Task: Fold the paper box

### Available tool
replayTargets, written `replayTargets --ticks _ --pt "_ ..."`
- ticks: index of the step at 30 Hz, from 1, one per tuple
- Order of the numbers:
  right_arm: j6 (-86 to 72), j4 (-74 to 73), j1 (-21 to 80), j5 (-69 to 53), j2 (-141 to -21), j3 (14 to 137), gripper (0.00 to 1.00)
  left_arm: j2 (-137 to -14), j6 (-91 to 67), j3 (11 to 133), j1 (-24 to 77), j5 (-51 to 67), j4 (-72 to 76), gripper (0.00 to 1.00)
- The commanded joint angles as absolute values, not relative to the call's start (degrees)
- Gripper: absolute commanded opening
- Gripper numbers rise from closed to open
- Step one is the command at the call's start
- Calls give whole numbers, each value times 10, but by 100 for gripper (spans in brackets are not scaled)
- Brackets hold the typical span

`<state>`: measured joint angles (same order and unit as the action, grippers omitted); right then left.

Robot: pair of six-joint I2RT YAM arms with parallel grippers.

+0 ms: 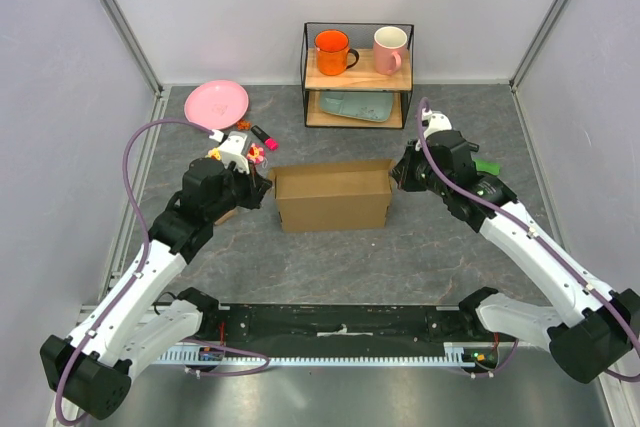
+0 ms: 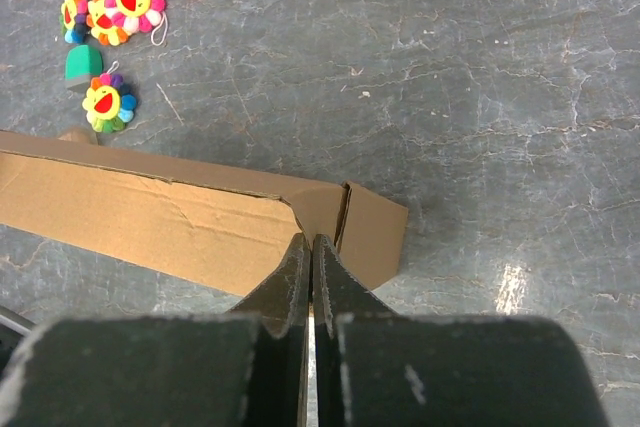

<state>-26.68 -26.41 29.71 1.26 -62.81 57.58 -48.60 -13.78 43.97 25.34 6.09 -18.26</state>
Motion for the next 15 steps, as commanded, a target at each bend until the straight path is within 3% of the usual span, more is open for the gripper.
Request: replayTargets --ticks 1,15 --pt "-283 -254 299 9 -627 563 0 -482 -134 437 252 69 -175 2" --pt "-276 -166 310 40 -563 428 0 -475 -252 444 252 95 -145 2"
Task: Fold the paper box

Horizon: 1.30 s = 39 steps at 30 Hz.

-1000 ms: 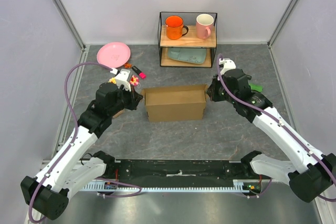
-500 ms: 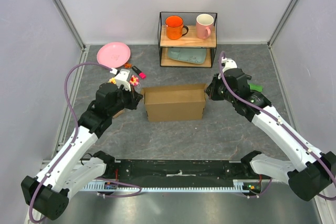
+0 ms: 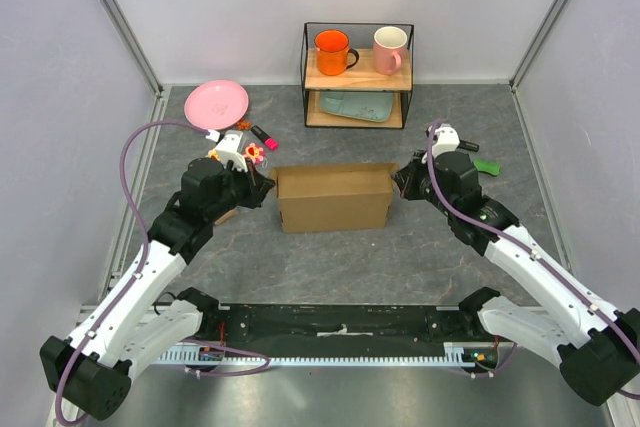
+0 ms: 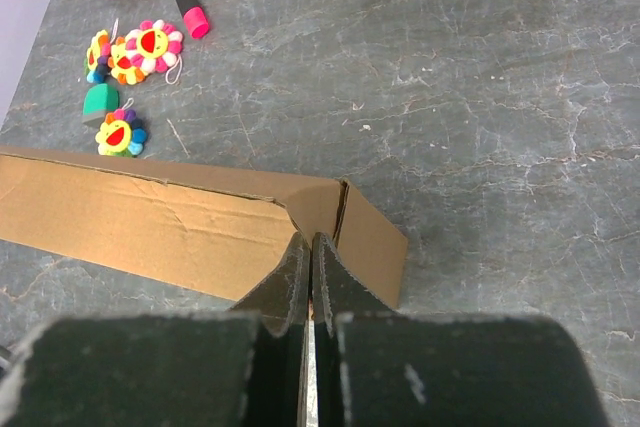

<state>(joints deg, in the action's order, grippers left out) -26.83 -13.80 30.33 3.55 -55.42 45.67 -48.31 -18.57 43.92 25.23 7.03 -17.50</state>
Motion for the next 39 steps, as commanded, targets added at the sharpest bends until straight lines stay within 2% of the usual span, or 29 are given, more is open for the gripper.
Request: replayTargets --ticks 1,8,24,29,39 --pt "-275 -167 312 41 -563 427 0 -475 -261 445 252 95 -138 2" --pt "-265 -171 320 49 -570 435 0 -486 -349 448 252 86 -132 2" --pt "-251 -168 340 71 -586 423 0 -514 -417 473 250 82 -140 2" --pt "-248 -169 342 73 -580 418 0 -525 -381 479 250 74 -148 2" --pt "-243 -169 345 77 -577 404 0 -498 -272 414 250 3 -154 2"
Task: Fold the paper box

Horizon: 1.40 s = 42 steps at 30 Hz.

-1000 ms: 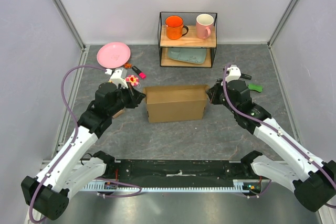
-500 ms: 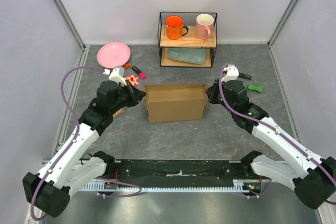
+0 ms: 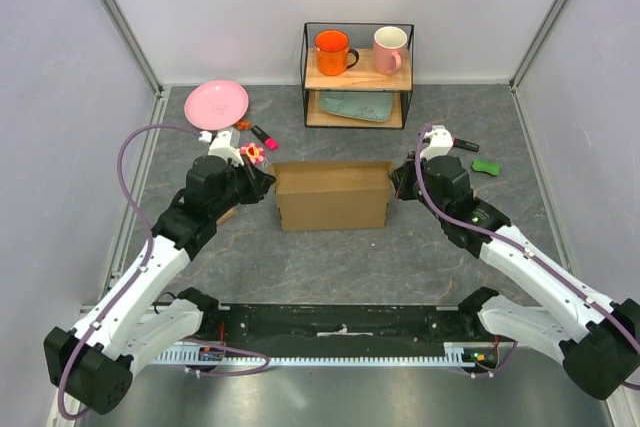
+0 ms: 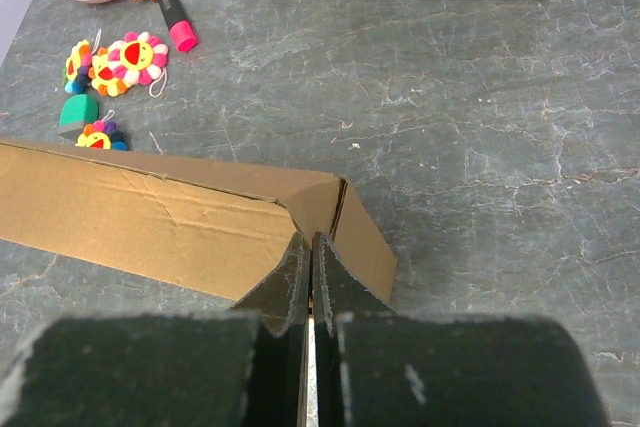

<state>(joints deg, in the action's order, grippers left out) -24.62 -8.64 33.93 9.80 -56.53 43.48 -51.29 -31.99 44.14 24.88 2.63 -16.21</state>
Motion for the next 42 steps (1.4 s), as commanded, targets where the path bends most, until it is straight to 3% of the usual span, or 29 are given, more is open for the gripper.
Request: replayTargets --ticks 1,9,15,19,27,42 --pt "-242 -167 345 77 -577 403 0 -496 -272 406 250 16 -137 2" --pt "-246 -155 356 90 -558 380 0 -470 -303 304 254 65 -34 2" --pt "-242 -157 359 102 -544 367 2 -397 -311 237 280 -23 -12 2" --pt "-246 -159 359 112 -535 393 27 -395 -308 246 282 -47 -40 2" --pt "-230 -145 359 137 -538 444 42 -435 -270 291 282 -33 -54 2" --pt "-197 -111 359 150 -545 497 43 -475 -261 312 282 -26 -66 2"
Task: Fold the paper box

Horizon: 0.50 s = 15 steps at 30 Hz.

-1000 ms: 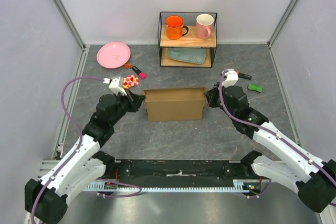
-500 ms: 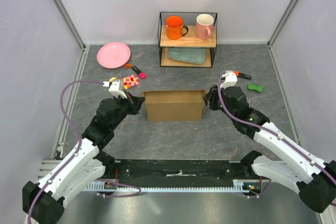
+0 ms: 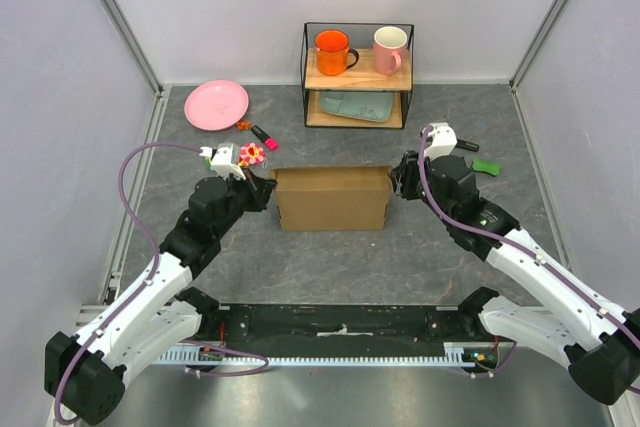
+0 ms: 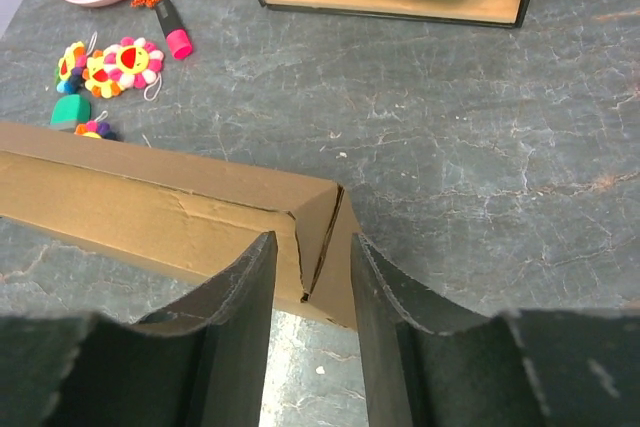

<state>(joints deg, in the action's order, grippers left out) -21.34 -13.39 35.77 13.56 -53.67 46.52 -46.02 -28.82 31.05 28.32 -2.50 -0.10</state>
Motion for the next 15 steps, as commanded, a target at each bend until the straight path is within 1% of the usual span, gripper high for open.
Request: replayTargets --ticks 1,2,3,6,8,14,15 --pt "-196 -110 359 151 -550 497 41 -475 -260 315 282 -26 -67 2" --pt "-195 -111 359 153 -552 497 40 -475 -258 316 282 -25 -67 2" --pt "-193 -111 359 154 -554 497 36 -475 -257 316 282 -24 -67 2" --pt "-192 -107 359 155 -559 493 28 -474 -253 317 282 -25 -67 2" --pt "-192 -106 358 154 -561 489 26 -472 -253 317 282 -24 -67 2" --pt "-192 -100 359 154 -552 480 12 -474 -253 315 282 -22 -67 2" --pt "-192 -98 359 154 -551 477 1 -474 -253 315 282 -22 -68 2"
